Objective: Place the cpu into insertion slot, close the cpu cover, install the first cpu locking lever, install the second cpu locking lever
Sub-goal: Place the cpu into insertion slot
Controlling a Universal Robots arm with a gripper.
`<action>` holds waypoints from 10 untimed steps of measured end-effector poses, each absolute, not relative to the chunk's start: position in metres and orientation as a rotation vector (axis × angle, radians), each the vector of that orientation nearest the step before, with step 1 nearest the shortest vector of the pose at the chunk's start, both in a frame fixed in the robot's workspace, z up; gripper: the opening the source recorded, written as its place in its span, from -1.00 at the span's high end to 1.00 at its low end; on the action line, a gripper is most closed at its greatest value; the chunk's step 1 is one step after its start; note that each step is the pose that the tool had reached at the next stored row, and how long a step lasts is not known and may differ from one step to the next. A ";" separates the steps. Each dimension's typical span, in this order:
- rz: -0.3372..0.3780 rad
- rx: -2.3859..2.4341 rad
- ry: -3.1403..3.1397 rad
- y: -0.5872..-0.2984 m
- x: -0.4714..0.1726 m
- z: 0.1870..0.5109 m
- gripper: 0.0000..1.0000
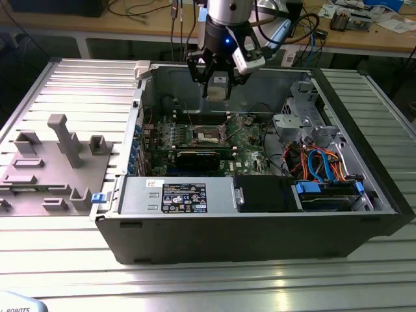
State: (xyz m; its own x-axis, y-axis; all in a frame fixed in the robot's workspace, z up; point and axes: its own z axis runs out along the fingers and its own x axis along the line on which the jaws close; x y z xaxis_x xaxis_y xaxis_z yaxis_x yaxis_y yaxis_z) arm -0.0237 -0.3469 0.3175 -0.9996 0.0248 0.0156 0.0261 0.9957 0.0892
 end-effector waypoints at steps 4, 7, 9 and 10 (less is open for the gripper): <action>-0.140 -0.040 -3.124 -0.347 -0.024 0.316 -0.08; -0.140 -0.040 -3.124 -0.347 -0.024 0.315 -0.08; -0.140 -0.040 -3.124 -0.347 -0.024 0.315 -0.08; -0.140 -0.040 -3.124 -0.347 -0.024 0.315 -0.08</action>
